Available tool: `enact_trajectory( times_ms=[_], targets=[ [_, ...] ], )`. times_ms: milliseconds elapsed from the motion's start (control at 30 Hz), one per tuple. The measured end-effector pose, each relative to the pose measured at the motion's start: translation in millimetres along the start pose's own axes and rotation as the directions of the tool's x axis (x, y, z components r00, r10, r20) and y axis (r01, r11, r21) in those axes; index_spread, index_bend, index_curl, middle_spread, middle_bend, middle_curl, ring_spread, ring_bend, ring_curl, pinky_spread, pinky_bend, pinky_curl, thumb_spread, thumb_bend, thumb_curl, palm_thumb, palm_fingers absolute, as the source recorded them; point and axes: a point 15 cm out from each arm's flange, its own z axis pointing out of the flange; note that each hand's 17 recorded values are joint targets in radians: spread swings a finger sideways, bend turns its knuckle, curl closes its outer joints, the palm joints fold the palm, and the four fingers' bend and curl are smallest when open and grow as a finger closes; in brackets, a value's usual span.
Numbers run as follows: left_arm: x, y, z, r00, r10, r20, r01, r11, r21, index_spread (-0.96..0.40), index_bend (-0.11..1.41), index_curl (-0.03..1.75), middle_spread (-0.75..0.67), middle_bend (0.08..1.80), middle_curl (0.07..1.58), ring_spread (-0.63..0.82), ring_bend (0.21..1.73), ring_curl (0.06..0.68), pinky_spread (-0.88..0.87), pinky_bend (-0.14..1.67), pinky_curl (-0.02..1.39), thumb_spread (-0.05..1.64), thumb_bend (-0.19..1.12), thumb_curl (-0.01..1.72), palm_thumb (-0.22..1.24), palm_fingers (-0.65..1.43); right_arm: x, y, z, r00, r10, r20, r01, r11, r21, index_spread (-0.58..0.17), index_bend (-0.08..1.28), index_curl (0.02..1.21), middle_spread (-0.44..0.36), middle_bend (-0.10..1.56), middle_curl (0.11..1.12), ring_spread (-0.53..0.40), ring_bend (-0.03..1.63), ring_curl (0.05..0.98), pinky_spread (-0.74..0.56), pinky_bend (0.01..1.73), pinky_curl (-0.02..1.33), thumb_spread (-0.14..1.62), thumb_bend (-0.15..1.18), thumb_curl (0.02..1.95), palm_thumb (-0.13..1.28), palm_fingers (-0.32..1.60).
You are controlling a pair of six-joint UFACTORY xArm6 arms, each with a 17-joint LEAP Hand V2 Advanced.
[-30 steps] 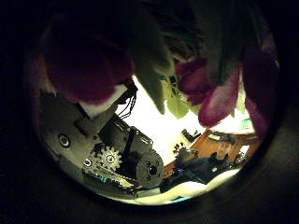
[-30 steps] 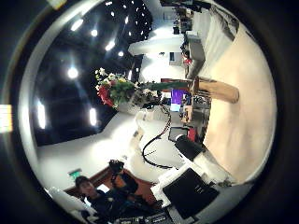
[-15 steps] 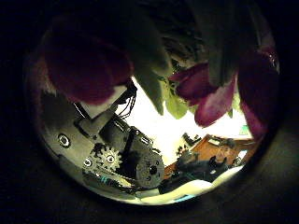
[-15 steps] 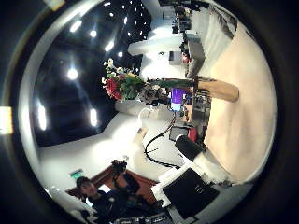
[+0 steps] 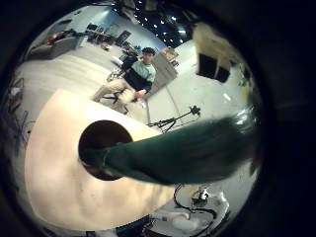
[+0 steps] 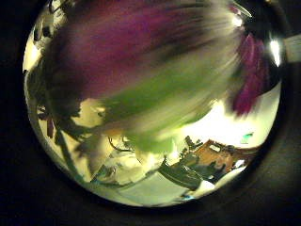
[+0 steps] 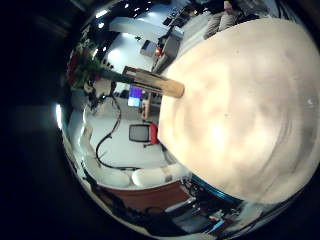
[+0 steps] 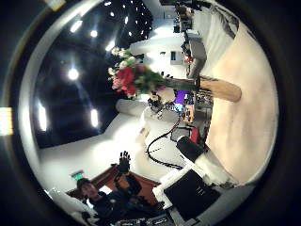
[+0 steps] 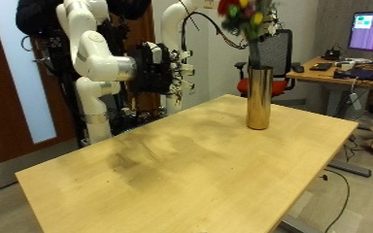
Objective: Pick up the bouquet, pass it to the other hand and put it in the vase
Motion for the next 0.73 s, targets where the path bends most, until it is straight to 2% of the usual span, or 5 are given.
enact_trajectory(
  times_ms=[133, 333, 733],
  targets=[
    [-13.9, -4.7, -19.8, 1.0, -0.014, 0.017, 0.013, 0.998, 0.064, 0.2, 0.08, 0.37, 0.54, 0.17, 0.26, 0.54, 0.54, 0.182, 0.55, 0.27, 0.39, 0.82, -0.04, 0.37, 0.26, -0.22, 0.9, 1.2, 0.5, 1.0, 0.004, 0.002, -0.004, 1.0, -0.001, -0.302, 0.16, 0.26, 0.192, 0.19, 0.3, 0.19, 0.38, 0.258, 0.32, 0.42, 0.32, 0.88, -0.03, 0.46, 0.81, 0.01],
    [-9.8, 5.8, -35.4, 1.0, -0.01, 0.023, 0.008, 0.998, 0.067, 0.18, 0.1, 0.22, 0.56, 0.15, 0.21, 0.59, 0.46, 0.167, 0.59, 0.23, 0.35, 0.8, -0.04, 0.34, 0.25, -0.18, -0.7, 1.2, 1.3, 1.0, -0.001, 0.002, 0.001, 1.0, -0.004, -0.298, 0.16, 0.26, 0.192, 0.19, 0.3, 0.184, 0.38, 0.258, 0.3, 0.42, 0.32, 0.88, -0.03, 0.46, 0.81, 0.02],
    [14.0, 56.2, -27.7, 0.999, -0.026, 0.043, 0.022, 0.995, 0.093, 0.15, 0.12, 0.14, 0.56, 0.16, 0.16, 0.62, 0.4, 0.176, 0.59, 0.21, 0.32, 0.79, -0.04, 0.33, 0.23, -0.15, -17.1, 5.3, 11.7, 0.998, -0.061, -0.009, 0.06, 0.997, -0.047, -0.296, 0.16, 0.27, 0.191, 0.19, 0.3, 0.173, 0.37, 0.259, 0.3, 0.41, 0.31, 0.88, -0.03, 0.46, 0.82, 0.03]
  ],
)
